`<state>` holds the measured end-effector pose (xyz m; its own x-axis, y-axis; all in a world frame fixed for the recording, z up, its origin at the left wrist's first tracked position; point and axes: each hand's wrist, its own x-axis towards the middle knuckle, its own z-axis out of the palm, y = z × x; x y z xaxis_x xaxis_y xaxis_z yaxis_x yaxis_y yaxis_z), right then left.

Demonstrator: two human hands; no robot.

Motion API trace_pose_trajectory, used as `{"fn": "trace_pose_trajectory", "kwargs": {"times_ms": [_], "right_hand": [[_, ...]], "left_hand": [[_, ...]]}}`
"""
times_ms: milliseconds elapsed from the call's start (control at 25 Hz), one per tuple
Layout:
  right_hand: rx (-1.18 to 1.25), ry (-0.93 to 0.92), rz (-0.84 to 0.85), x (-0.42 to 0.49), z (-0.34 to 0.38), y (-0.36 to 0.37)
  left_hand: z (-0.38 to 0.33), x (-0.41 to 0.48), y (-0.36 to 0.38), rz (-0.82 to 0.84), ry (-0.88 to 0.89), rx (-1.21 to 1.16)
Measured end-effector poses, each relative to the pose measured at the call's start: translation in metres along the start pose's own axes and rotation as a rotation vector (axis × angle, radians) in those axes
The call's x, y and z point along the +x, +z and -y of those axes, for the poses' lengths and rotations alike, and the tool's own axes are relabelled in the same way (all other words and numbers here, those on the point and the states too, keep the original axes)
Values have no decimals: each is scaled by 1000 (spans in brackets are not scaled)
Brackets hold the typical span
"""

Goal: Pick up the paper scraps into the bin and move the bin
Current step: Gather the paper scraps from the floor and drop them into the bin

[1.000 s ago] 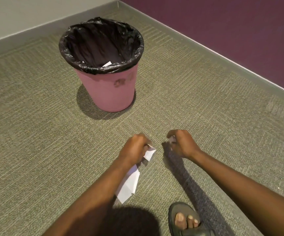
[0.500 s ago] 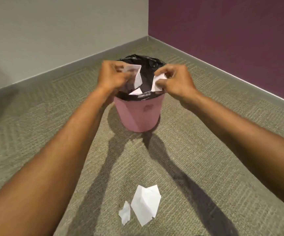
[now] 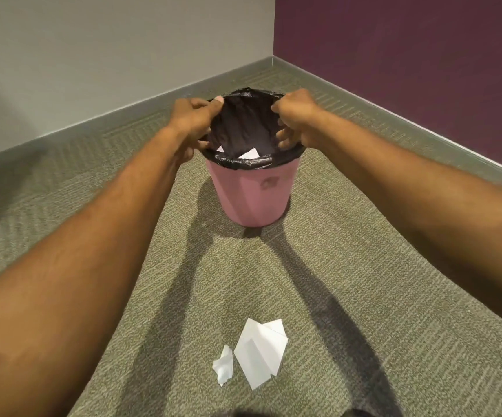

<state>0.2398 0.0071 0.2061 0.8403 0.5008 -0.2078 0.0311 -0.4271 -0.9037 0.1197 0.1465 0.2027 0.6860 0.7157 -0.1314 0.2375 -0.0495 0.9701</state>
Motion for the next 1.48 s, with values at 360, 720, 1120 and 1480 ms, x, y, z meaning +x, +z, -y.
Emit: {"fn": "trace_pose_trajectory", "kwargs": {"times_ms": [360,720,1120,1480], "right_hand": [[-579,-224,648,-104,-131,42],[-1442,-462,927,-152,-273,96],[-1117,-308,632,-192,-303,109],[-757,47,650,-167,-288,87]], "left_hand": [[210,-151,-30,183,-141,468],[303,-251,19,653,-72,1311],[313,-262,28,479,61,968],[342,-232,18,348,-149,490]]}}
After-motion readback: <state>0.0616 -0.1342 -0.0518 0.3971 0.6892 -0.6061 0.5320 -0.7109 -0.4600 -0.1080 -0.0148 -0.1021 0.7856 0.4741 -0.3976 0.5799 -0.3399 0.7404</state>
